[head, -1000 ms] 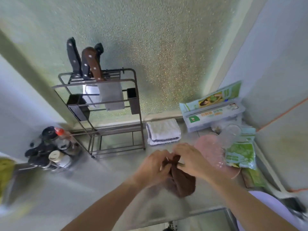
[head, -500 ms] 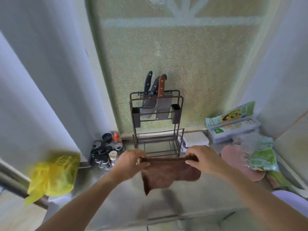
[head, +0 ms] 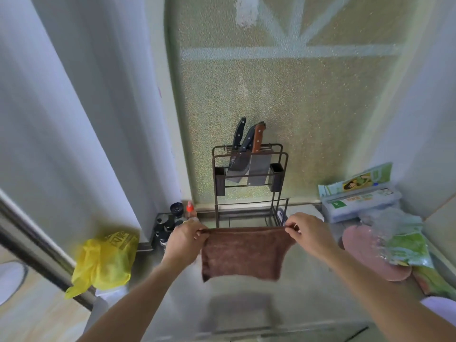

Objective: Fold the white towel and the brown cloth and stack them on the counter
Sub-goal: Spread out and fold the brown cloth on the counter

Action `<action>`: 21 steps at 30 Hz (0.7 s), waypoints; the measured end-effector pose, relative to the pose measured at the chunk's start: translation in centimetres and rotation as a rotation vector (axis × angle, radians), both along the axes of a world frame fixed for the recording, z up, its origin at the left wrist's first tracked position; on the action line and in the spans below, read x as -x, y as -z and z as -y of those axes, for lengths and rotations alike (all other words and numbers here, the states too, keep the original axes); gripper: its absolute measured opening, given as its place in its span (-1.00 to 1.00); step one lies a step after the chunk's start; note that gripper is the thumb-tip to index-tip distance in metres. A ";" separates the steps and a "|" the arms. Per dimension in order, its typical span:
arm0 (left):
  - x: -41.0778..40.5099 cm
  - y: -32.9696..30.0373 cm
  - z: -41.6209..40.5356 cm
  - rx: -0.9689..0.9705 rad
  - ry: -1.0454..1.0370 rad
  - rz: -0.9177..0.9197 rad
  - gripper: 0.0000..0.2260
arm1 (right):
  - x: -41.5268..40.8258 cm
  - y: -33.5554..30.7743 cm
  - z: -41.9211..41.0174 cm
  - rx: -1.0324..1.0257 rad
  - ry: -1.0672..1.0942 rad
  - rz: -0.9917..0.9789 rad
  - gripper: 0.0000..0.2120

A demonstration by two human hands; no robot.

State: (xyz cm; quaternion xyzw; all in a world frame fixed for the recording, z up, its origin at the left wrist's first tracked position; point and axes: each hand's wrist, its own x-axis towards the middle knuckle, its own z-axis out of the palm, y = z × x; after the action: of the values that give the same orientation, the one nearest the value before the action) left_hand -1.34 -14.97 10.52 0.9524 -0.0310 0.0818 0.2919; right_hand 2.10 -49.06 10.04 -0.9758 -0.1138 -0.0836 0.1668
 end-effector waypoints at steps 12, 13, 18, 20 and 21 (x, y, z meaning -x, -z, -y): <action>4.0 10.3 0.0 -0.083 0.065 -0.116 -0.94 | 4.8 12.2 2.3 0.035 -0.044 -0.104 -0.77; 4.9 12.0 0.1 -0.086 0.074 -0.167 -0.92 | 5.8 13.9 2.4 0.046 -0.041 -0.131 -0.75; 9.2 18.3 0.9 -0.126 0.119 -0.425 -0.82 | 10.7 20.3 3.6 0.105 0.036 -0.391 -0.82; 9.9 19.6 1.0 -0.108 0.109 -0.495 -0.79 | 11.5 21.3 4.0 0.111 0.037 -0.471 -0.86; 9.8 19.9 1.1 -0.100 0.087 -0.520 -0.81 | 11.5 21.5 4.2 0.106 0.030 -0.491 -0.87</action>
State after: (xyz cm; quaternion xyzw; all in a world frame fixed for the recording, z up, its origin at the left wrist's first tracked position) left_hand -11.19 -16.02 -9.40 0.9524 -0.0001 -0.1796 0.2461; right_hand -9.39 -53.22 -11.44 -0.9758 -0.0595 0.1597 0.1367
